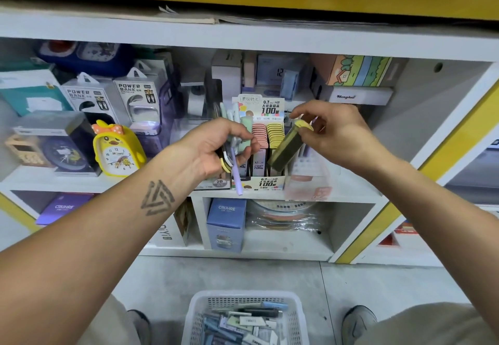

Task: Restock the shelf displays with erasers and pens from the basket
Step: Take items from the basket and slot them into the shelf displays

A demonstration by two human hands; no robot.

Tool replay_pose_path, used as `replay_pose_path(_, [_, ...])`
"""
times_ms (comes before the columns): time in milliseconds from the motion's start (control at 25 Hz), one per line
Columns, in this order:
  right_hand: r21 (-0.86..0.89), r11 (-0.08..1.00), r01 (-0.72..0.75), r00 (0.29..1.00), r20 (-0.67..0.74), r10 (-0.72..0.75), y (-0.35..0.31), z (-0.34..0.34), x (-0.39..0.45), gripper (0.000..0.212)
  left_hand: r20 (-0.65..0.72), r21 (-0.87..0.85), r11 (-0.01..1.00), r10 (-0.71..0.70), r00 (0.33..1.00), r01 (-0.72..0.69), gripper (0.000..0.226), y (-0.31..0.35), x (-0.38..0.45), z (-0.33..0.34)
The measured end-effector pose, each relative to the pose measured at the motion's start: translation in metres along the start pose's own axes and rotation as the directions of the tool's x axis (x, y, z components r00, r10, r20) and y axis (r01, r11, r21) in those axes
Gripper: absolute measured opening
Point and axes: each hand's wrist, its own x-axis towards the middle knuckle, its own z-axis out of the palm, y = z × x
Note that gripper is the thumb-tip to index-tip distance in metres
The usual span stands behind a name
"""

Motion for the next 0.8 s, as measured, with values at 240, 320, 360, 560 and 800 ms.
replay_pose_path(240, [-0.152, 0.988, 0.012, 0.994, 0.113, 0.006, -0.001, 0.003, 0.011, 0.008, 0.006, 0.007, 1.000, -0.017, 1.000, 0.017, 0.011, -0.001, 0.000, -0.002])
replay_pose_path(320, [-0.138, 0.990, -0.035, 0.989, 0.137, 0.054, 0.000, 0.003, 0.011, 0.014, 0.008, -0.001, 1.000, -0.016, 1.000, 0.016, 0.011, -0.001, -0.001, -0.002])
replay_pose_path(360, [-0.120, 0.992, -0.046, 0.989, 0.135, 0.062, 0.000, 0.003, 0.011, 0.017, 0.010, -0.007, 1.000, -0.018, 1.000, 0.018, 0.010, -0.002, -0.002, -0.001])
replay_pose_path(560, [-0.264, 0.955, 0.134, 0.990, 0.082, -0.116, -0.004, 0.010, 0.011, 0.019, 0.044, -0.050, 0.998, -0.035, 0.998, 0.038, 0.007, -0.003, -0.005, 0.002])
replay_pose_path(800, [-0.361, 0.894, 0.266, 0.929, 0.342, -0.138, -0.006, 0.029, 0.003, 0.008, 0.081, -0.155, 0.987, -0.018, 0.997, 0.031, 0.012, -0.004, -0.007, 0.002])
